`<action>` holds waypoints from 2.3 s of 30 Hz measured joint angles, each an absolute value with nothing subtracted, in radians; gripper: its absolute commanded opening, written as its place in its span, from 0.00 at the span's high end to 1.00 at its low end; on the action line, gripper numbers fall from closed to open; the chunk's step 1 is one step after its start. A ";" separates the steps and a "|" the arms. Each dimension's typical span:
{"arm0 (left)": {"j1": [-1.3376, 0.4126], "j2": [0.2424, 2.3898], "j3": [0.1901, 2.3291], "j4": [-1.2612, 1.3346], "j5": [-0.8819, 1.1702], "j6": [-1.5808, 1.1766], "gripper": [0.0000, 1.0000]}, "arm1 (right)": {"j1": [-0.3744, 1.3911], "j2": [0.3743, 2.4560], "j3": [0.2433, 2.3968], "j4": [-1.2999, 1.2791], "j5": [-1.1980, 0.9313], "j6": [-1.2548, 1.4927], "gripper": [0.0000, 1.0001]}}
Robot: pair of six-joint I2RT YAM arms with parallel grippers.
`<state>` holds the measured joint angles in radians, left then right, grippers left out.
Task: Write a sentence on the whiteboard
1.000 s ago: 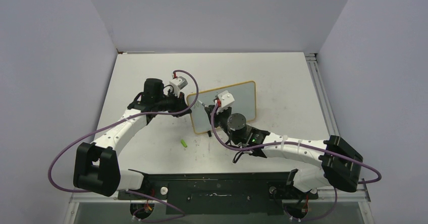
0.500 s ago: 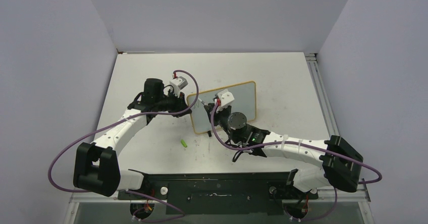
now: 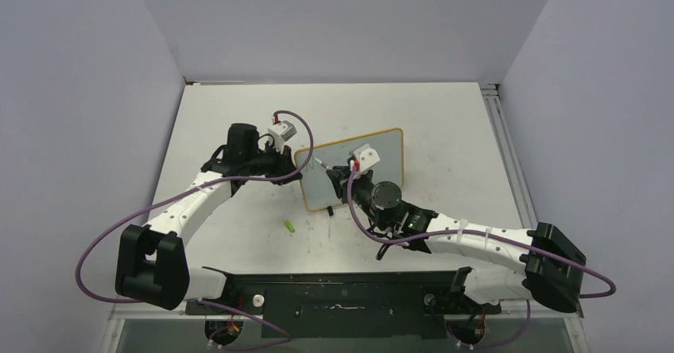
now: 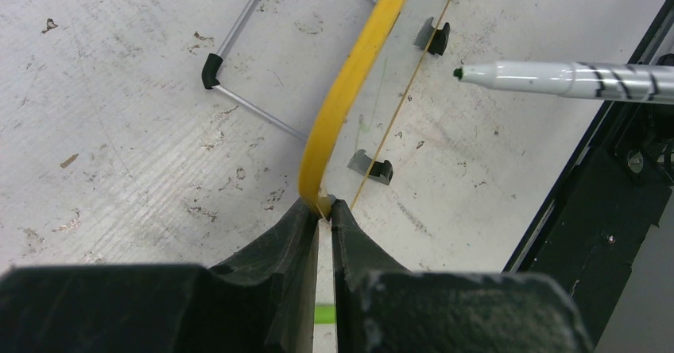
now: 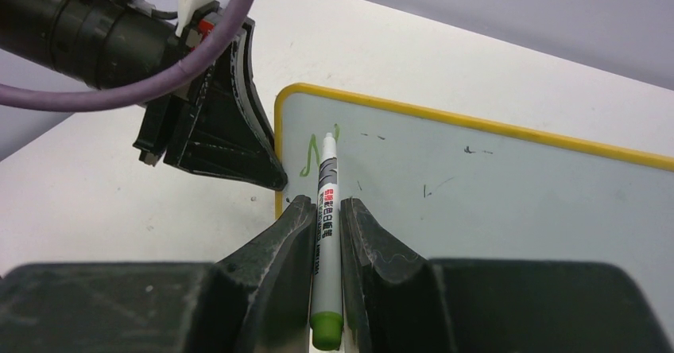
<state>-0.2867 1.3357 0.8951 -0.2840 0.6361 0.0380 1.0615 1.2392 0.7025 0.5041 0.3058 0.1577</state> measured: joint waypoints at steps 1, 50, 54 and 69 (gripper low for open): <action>-0.287 1.336 0.895 -0.284 0.636 0.038 1.00 | 1.061 1.242 0.699 0.503 0.305 0.161 0.95; -0.287 1.336 0.899 -0.287 0.625 0.038 1.00 | 1.054 1.316 0.661 0.530 0.347 0.168 0.95; -0.287 1.336 0.899 -0.287 0.625 0.038 1.00 | 1.053 1.311 0.661 0.531 0.354 0.164 0.95; -0.287 1.336 0.899 -0.287 0.625 0.038 1.00 | 1.053 1.311 0.673 0.538 0.357 0.142 0.95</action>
<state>-0.2871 1.3361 0.8986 -0.2874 0.6250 0.0383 1.0534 1.3109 0.6727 0.5377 0.3573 0.1421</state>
